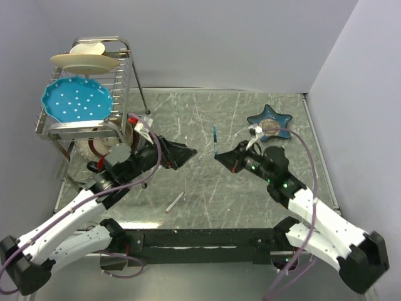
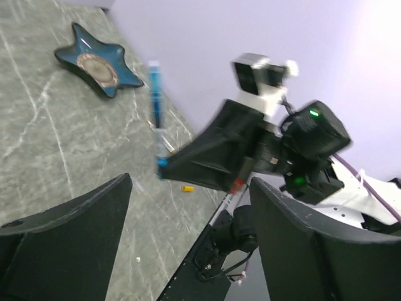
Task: Insert the pens into the pen caps
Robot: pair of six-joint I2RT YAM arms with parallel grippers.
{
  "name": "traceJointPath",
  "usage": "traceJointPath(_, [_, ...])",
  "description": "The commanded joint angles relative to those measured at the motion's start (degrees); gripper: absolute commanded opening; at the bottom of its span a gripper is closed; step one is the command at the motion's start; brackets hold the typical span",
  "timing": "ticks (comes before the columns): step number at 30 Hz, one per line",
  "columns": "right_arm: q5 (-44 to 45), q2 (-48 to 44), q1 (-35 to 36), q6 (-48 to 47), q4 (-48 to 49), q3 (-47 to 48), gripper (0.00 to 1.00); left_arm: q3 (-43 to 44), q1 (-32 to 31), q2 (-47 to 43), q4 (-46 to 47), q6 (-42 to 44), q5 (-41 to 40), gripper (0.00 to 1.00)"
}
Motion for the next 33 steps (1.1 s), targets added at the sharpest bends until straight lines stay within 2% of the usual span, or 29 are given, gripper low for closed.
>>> traceJointPath(1, [-3.14, -7.91, 1.56, 7.42, 13.21, -4.01, 0.00, 1.03, -0.71, 5.98, 9.03, -4.20, 4.48, 0.78])
traceJointPath(6, [-4.90, -10.29, 2.09, 7.68, 11.89, -4.54, 0.00, 3.23, -1.68, 10.65, 13.34, -4.29, 6.95, 0.67])
traceJointPath(13, [-6.93, -10.47, 2.97, 8.39, 11.72, -4.01, 0.00, 4.46, -3.88, 13.82, 17.12, -1.65, 7.83, 0.69])
traceJointPath(19, [-9.22, -9.59, 4.90, 9.62, 14.01, -5.07, 0.00, 6.22, -4.84, 15.58, 15.10, 1.95, 5.02, 0.68])
traceJointPath(24, [-7.55, -10.64, 5.70, 9.36, 14.36, -5.60, 0.00, 5.60, -4.93, 16.81, 16.95, 1.25, 4.84, 0.59])
traceJointPath(27, [-6.49, -10.12, 5.70, 9.27, 13.47, -4.98, 0.00, 5.96, -5.11, 17.16, 16.60, 0.90, 4.85, 0.49])
traceJointPath(33, [-5.61, -9.24, 5.78, 11.02, 14.62, -4.80, 0.00, 4.38, -5.11, 16.55, 19.40, -1.12, 8.08, 0.40])
